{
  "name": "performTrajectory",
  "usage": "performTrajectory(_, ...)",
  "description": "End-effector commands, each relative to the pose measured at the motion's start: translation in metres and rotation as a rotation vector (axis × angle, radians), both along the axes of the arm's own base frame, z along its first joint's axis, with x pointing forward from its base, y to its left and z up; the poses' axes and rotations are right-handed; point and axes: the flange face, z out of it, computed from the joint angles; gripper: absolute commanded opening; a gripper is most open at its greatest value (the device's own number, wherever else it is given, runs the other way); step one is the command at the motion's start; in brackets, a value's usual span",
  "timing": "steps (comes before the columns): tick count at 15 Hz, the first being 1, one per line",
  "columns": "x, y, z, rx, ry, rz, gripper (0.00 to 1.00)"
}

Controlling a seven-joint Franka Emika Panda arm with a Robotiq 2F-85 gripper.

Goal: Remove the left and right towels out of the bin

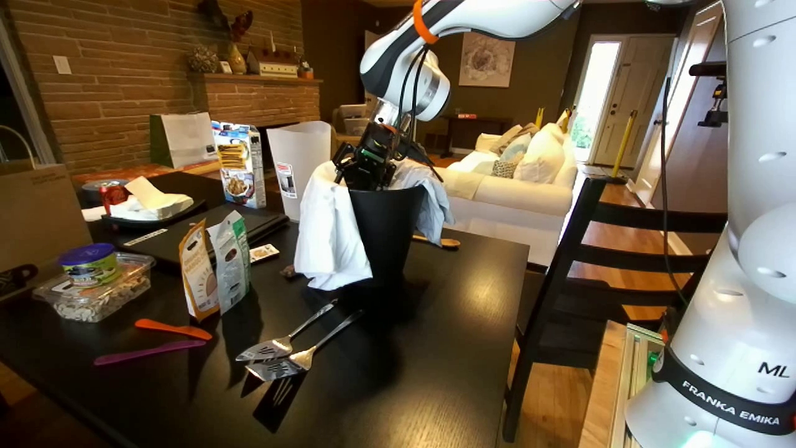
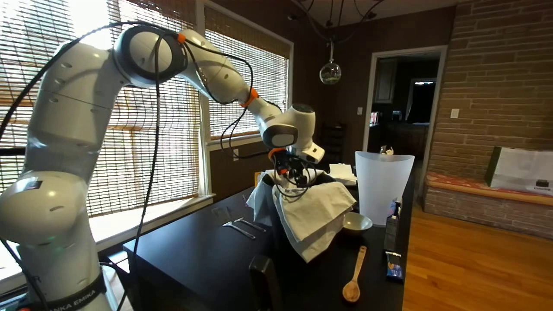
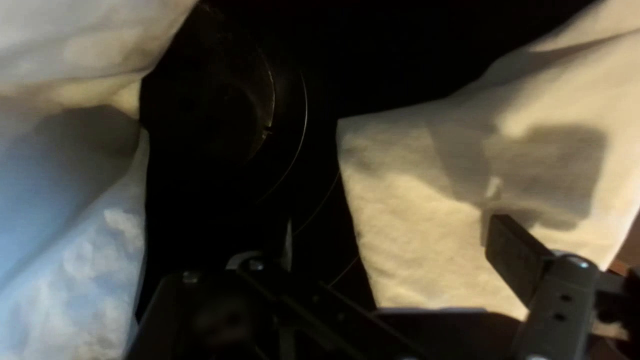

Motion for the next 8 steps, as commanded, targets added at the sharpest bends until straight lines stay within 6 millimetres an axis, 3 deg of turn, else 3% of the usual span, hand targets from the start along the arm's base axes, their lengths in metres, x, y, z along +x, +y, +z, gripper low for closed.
performTrajectory(1,0.0118,-0.0025,-0.0014,0.044,-0.022,0.011,0.74)
performTrajectory(8,0.0171,-0.0028,-0.0022,0.055,-0.034,0.006,0.23)
